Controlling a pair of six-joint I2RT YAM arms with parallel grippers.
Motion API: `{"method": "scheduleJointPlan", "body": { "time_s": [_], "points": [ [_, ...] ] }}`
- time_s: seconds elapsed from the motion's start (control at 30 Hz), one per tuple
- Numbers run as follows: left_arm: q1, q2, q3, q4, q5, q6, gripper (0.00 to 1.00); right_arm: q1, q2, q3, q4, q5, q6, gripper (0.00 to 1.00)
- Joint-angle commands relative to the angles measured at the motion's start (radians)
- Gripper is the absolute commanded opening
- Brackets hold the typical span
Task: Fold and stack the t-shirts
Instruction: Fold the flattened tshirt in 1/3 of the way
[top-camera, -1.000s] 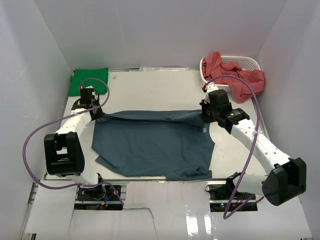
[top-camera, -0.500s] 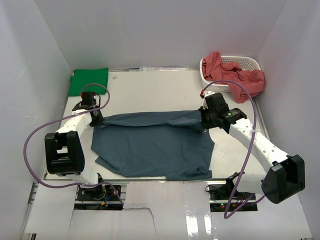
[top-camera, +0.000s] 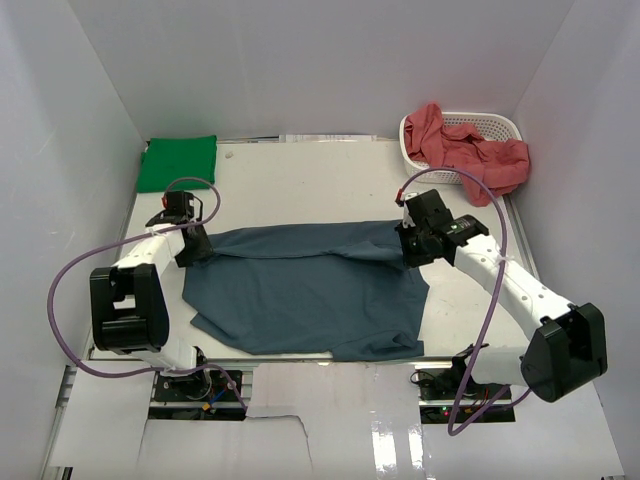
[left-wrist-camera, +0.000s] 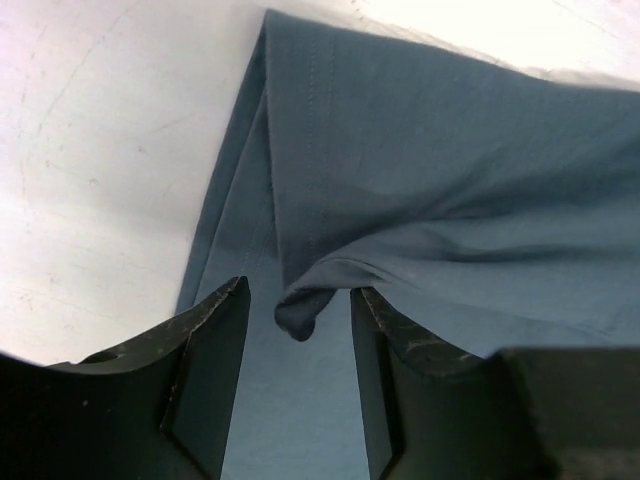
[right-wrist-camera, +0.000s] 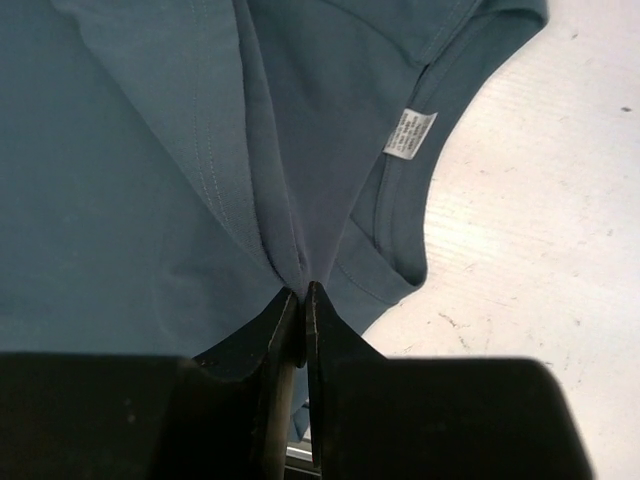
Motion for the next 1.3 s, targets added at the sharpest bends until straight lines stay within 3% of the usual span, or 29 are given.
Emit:
{"method": "scheduleJointPlan", "body": {
  "time_s": [0.0,0.4,0.5,0.53,0.57,0.8,0.97,1.17,1.23,1.27],
  "points": [
    [0.001,-0.078,-0.006,-0.010,-0.047,-0.021,0.56,0.014,0.019,0.004,-0.044,-0.055,0.003,0.12],
    [0.001,-0.289,0.004,0.029,-0.125,-0.069,0.55,0.048,0.021,-0.041,-0.113,-0.170,-0.017,0.08],
    [0.001,-0.319,0.019,0.038,-0.125,-0.064,0.55,0.055,0.021,-0.045,-0.153,-0.169,-0.020,0.44],
    [0.001,-0.313,0.027,0.039,-0.123,-0.061,0.55,0.060,0.021,-0.042,-0.160,-0.161,-0.020,0.95],
    [0.001,-0.305,0.045,0.036,-0.123,-0.058,0.55,0.060,0.013,-0.039,-0.170,-0.150,-0.014,0.90],
    [0.003,-0.224,0.080,0.033,-0.145,-0.070,0.56,0.048,-0.028,0.051,-0.082,-0.003,0.032,0.90],
    [0.059,-0.109,0.135,0.030,-0.049,-0.091,0.57,-0.014,0.100,0.139,-0.003,-0.031,0.023,0.90],
    [0.177,0.009,0.178,0.032,0.136,-0.139,0.57,-0.193,0.231,0.165,0.169,-0.271,0.053,0.90],
    [0.205,0.032,0.183,0.038,0.188,-0.151,0.57,-0.259,0.277,0.165,0.224,-0.348,0.068,1.00],
    [0.225,0.043,0.191,0.042,0.206,-0.162,0.57,-0.277,0.295,0.172,0.238,-0.374,0.079,0.94]
  ]
}}
